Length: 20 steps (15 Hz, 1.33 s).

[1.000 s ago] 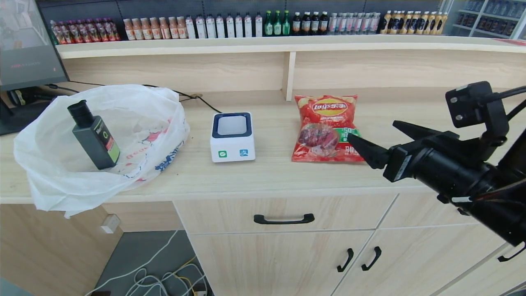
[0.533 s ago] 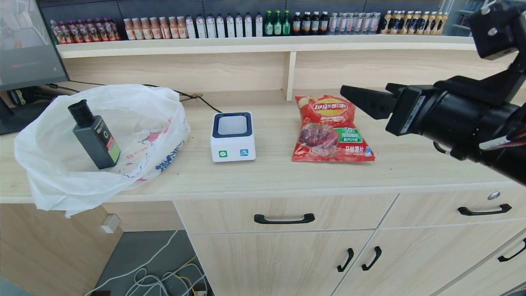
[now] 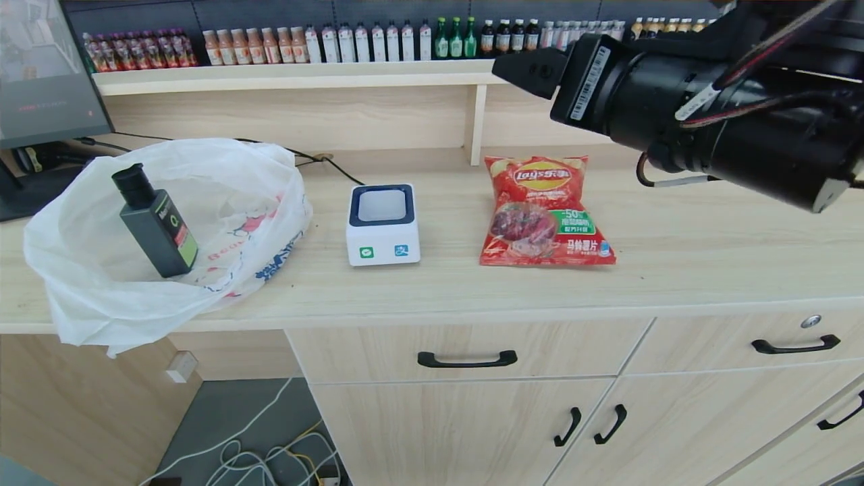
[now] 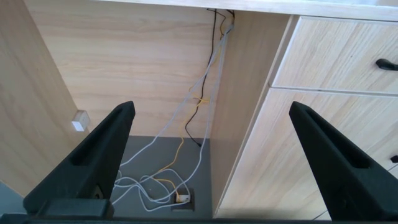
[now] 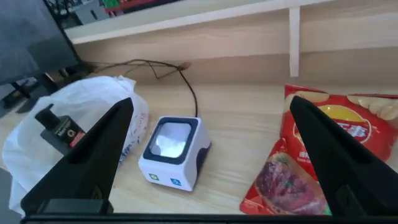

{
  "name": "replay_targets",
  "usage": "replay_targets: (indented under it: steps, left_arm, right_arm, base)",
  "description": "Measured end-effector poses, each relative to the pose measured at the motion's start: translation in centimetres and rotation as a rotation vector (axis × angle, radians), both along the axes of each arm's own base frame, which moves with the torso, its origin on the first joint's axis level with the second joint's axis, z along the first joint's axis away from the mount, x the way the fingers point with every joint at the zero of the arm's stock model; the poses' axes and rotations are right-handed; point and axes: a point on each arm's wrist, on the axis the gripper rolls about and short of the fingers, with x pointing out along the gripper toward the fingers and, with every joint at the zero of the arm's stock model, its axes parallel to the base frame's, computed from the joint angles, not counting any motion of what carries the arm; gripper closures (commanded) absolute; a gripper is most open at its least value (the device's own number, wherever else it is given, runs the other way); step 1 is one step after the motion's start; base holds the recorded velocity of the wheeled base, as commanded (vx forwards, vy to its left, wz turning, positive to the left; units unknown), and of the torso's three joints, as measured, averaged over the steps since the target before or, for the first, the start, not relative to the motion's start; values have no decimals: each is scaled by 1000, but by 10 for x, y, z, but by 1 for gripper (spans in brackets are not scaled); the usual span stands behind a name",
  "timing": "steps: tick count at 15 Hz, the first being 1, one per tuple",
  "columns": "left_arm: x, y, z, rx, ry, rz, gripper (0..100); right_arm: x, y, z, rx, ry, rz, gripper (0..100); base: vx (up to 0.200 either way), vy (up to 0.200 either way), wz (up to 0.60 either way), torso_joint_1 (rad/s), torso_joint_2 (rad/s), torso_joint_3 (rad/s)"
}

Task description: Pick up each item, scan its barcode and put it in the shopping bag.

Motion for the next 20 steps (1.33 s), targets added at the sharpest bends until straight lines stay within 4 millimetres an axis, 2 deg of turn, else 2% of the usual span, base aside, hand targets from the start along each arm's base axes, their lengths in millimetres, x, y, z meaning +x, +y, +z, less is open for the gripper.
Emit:
replay_targets:
  steps: [2,6,9,13,20]
  left_arm:
    - [0,0,0,0,0,0,0]
    - [0,0,0,0,0,0,0]
    - [0,0,0,0,0,0,0]
    - [0,0,0,0,0,0,0]
    - [0,0,0,0,0,0,0]
  right_arm:
    - [10,-3,0,-118,134,-3,0]
    - [33,-25,-6,-240,328,-34,0]
    - [56,-27,-11,-247,353,-74,0]
    - [85,-34,-34,-298,453,-146,0]
    - [114,-33,-53,-311,488,-187,0]
  base:
    - [0,0,0,0,0,0]
    - [0,0,0,0,0,0]
    - [0,0,0,0,0,0]
    - [0,0,0,0,0,0]
    - [0,0,0,0,0,0]
